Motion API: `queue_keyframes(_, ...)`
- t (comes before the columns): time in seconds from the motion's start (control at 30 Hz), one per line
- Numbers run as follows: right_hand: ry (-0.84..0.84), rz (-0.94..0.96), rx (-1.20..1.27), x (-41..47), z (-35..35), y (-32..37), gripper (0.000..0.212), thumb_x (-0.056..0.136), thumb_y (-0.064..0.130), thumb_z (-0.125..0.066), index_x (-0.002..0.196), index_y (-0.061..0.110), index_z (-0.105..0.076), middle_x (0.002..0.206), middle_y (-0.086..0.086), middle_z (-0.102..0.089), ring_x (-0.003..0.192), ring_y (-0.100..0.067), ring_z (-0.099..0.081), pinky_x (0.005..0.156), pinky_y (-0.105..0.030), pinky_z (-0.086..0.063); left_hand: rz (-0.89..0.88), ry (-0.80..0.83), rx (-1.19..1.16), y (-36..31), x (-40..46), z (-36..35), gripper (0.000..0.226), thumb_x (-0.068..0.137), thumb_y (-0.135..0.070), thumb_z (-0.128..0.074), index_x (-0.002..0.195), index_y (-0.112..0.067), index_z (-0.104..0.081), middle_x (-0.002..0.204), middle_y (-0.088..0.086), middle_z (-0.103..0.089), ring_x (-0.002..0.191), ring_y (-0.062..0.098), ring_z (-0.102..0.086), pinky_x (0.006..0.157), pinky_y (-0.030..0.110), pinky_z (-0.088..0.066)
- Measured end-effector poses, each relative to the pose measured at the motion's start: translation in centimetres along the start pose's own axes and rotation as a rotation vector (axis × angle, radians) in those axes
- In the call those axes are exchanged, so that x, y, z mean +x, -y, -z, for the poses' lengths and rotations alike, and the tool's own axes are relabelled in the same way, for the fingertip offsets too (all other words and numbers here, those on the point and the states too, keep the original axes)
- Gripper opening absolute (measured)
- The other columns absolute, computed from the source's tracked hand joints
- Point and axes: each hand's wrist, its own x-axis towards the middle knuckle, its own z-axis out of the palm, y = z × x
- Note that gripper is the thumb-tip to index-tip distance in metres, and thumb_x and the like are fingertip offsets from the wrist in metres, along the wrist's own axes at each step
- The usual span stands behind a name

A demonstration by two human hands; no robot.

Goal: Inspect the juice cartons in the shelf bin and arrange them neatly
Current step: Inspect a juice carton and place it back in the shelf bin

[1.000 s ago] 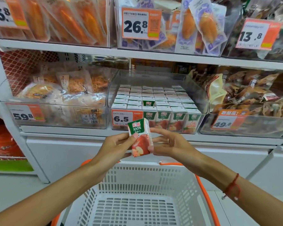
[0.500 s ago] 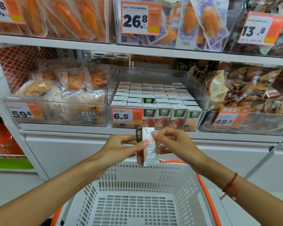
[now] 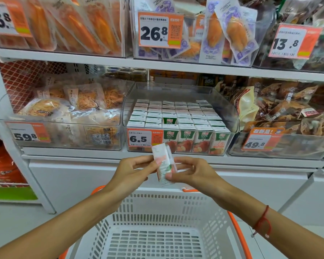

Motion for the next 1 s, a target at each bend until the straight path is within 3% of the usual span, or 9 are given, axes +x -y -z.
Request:
queue_keyframes(0.07, -0.147, 0.058, -0.194, 0.0, -0.5, -0.1, 0.035, 0.068, 0.027, -0.088, 0.091, 0.037, -0.065, 0.082, 0.013, -0.072, 0.071, 0.0, -0.067, 0.067, -0.022, -0.056, 0.006, -0.06, -0.006, 0.2, 0.0, -0.3, 0.013, 0.085, -0.027, -0.072, 0.097, -0.031, -0.072, 0.091, -0.013, -0.076, 0.083, -0.002, -0.071, 0.071, 0.015, -0.055)
queue_keyframes(0.2, -0.242, 0.149, -0.459, -0.1, -1.4, -0.9, 0.06, 0.059, 0.043, -0.09, 0.106, 0.038, -0.053, 0.084, 0.018, -0.062, 0.07, 0.005, -0.06, 0.062, -0.012, -0.05, 0.019, -0.089, 0.0, 0.6, -0.1, -0.9, 0.011, 0.078, -0.031, -0.079, 0.084, -0.034, -0.07, 0.075, -0.022, -0.074, 0.073, -0.007, -0.069, 0.054, 0.006, -0.049)
queue_keyframes(0.3, -0.142, 0.101, -0.329, 0.1, -0.8, -0.7, 0.047, 0.069, 0.047, -0.083, 0.104, 0.029, -0.057, 0.09, 0.012, -0.064, 0.07, 0.005, -0.062, 0.062, -0.014, -0.051, 0.032, -0.045, -0.002, 0.5, 0.2, -0.1, 0.01, 0.078, -0.032, -0.078, 0.083, -0.033, -0.07, 0.078, -0.019, -0.075, 0.075, -0.006, -0.069, 0.06, 0.007, -0.05)
queue_keyframes(0.37, -0.049, 0.017, -0.174, 0.3, 0.2, -0.3, 0.038, 0.077, 0.048, -0.074, 0.104, 0.024, -0.062, 0.096, 0.004, -0.07, 0.08, 0.0, -0.067, 0.078, -0.023, -0.057, 0.06, 0.033, 0.011, 0.3, 0.3, 0.7, 0.011, 0.079, -0.036, -0.077, 0.088, -0.033, -0.071, 0.084, -0.018, -0.076, 0.081, -0.006, -0.069, 0.07, 0.011, -0.051)
queue_keyframes(0.47, 0.105, -0.057, -0.072, 0.5, 1.5, -0.2, 0.044, 0.078, 0.045, -0.07, 0.115, 0.021, -0.065, 0.11, 0.002, -0.072, 0.101, -0.01, -0.068, 0.095, -0.033, -0.054, 0.082, 0.106, 0.02, 0.1, 0.5, 1.3, 0.024, 0.079, -0.041, -0.074, 0.101, -0.032, -0.071, 0.095, -0.013, -0.076, 0.093, 0.001, -0.07, 0.081, 0.016, -0.051)
queue_keyframes(0.6, 0.233, -0.064, 0.024, 0.6, 1.6, -0.4, 0.028, 0.087, 0.034, -0.067, 0.113, 0.022, -0.07, 0.111, 0.0, -0.073, 0.107, -0.016, -0.067, 0.096, -0.029, -0.053, 0.08, 0.141, -0.005, 0.0, 0.6, 1.1, 0.028, 0.084, -0.037, -0.071, 0.11, -0.03, -0.069, 0.102, -0.01, -0.076, 0.1, 0.005, -0.07, 0.089, 0.018, -0.051)
queue_keyframes(0.7, 0.067, -0.05, 0.04, 0.7, 1.2, -0.2, 0.027, 0.08, 0.028, -0.077, 0.105, 0.021, -0.072, 0.097, 0.001, -0.076, 0.092, -0.012, -0.072, 0.083, -0.025, -0.057, 0.064, 0.074, -0.038, 0.3, 0.5, 0.9, 0.02, 0.086, -0.029, -0.07, 0.106, -0.032, -0.069, 0.097, -0.01, -0.076, 0.096, 0.003, -0.07, 0.086, 0.017, -0.052)
queue_keyframes(0.87, -0.288, 0.095, -0.265, 0.1, -0.6, -0.3, 0.039, 0.063, 0.035, -0.089, 0.095, 0.026, -0.068, 0.082, 0.002, -0.07, 0.066, -0.015, -0.069, 0.069, -0.039, -0.057, 0.066, 0.01, -0.048, 0.5, 0.4, -0.7, 0.003, 0.088, -0.037, -0.067, 0.086, -0.037, -0.07, 0.084, -0.019, -0.075, 0.083, -0.005, -0.07, 0.068, 0.011, -0.051)
queue_keyframes(1.0, -0.293, 0.243, -0.398, -0.4, -1.5, -0.9, 0.045, 0.056, 0.046, -0.087, 0.087, 0.03, -0.059, 0.075, 0.016, -0.066, 0.059, -0.004, -0.061, 0.057, -0.026, -0.052, 0.034, -0.013, -0.014, 0.5, 0.4, -1.1, 0.014, 0.082, -0.036, -0.075, 0.094, -0.029, -0.074, 0.082, -0.018, -0.076, 0.078, -0.009, -0.068, 0.059, 0.003, -0.048)
